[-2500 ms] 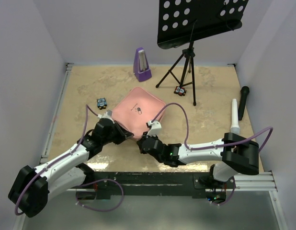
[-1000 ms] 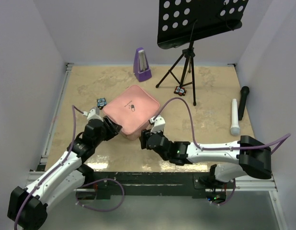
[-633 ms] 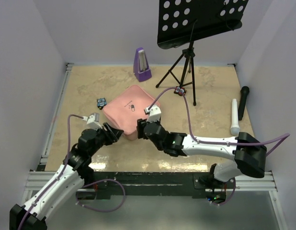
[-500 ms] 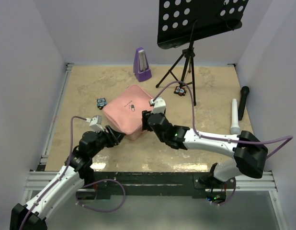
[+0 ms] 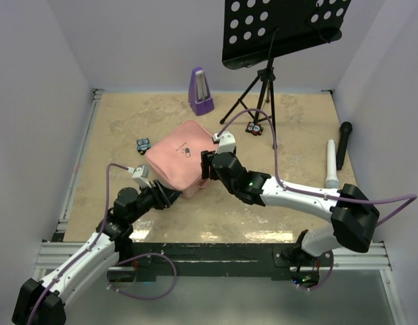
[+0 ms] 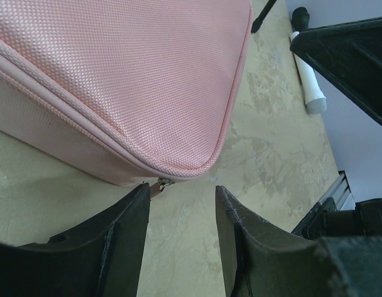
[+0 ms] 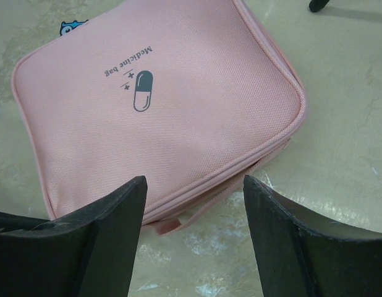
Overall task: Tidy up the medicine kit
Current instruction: Adjust the medicine box at the center of the board.
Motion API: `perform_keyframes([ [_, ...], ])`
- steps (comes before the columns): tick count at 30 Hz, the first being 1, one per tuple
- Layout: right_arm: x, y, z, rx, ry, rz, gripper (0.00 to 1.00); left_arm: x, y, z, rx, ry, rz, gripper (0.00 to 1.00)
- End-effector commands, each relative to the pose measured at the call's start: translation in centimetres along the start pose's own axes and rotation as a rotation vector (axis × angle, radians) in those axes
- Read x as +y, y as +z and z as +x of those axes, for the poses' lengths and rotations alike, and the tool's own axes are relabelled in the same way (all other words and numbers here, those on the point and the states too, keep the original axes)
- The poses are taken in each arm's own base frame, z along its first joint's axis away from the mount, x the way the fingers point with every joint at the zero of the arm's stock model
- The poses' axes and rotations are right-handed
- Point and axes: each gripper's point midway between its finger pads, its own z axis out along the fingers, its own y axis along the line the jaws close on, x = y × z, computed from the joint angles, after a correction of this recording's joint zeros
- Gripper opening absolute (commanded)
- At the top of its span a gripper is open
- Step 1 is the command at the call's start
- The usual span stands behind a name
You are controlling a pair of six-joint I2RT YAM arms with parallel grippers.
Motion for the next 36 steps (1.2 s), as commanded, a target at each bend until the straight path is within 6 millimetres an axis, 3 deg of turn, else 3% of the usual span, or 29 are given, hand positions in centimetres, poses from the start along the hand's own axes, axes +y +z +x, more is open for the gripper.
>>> perform_keyframes([
  [1,0.6,-0.5,-2.5,-0.047,0.008,-0.031,0.68,-0.4,0.1,-1.4,-0.07,0.043,0.013,0.5],
  [7,-0.7,-0.2,-3.5,-0.068,0.057,-0.011,0.68,0.3,0.5,-1.5,-0.082,0.044,-0.014,0.49],
  [11,-1.9,0.1,-4.4,-0.078,0.112,-0.013,0.68,1.1,1.0,-0.5,-0.052,0.039,-0.029,0.47],
  [18,-2.8,0.8,-5.1,-0.085,0.132,0.002,0.69,1.1,1.3,-0.2,-0.057,0.044,-0.008,0.43],
  [22,-4.7,2.0,-5.4,-0.088,0.189,0.044,0.69,1.1,1.4,0.0,-0.058,0.044,0.007,0.39],
  [25,-5.9,2.9,-5.3,-0.082,0.236,0.05,0.71,1.0,1.5,0.3,-0.047,0.047,0.016,0.36],
  [29,-6.9,3.4,-5.2,-0.072,0.289,0.003,0.89,1.5,1.5,0.9,-0.044,0.041,0.016,0.32],
  [36,-8.2,5.9,-2.6,0.009,0.366,-0.031,0.91,2.0,1.4,1.2,-0.052,0.042,0.004,0.27],
])
